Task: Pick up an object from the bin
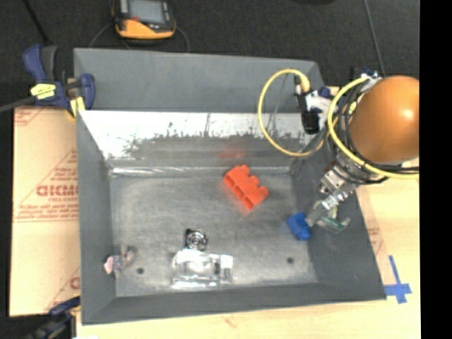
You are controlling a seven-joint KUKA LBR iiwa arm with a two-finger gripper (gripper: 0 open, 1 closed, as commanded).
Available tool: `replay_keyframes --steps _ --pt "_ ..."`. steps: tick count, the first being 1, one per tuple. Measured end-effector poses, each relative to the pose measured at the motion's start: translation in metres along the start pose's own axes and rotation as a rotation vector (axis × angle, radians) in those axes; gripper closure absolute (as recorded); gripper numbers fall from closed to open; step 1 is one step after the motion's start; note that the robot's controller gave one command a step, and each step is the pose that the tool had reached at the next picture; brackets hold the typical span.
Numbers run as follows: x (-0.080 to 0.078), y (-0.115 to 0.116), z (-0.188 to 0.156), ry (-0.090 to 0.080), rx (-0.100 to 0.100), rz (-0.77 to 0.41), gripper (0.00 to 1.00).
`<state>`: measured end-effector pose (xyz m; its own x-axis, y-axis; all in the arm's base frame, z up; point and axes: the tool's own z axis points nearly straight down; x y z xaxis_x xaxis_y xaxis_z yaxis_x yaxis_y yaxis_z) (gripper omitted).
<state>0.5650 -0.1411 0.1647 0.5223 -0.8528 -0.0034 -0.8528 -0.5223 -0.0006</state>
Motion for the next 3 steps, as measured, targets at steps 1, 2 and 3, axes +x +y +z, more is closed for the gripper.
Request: replay_keyframes --steps 1,2,3 --pt "0.005 -0.009 -0.056 0.007 0.005 0.019 1.00" --pt "0.004 -0.008 -0.053 0.000 0.000 0.020 1.00" --pt "-0.017 0.029 0.014 -0.002 -0.002 -0.149 1.00"
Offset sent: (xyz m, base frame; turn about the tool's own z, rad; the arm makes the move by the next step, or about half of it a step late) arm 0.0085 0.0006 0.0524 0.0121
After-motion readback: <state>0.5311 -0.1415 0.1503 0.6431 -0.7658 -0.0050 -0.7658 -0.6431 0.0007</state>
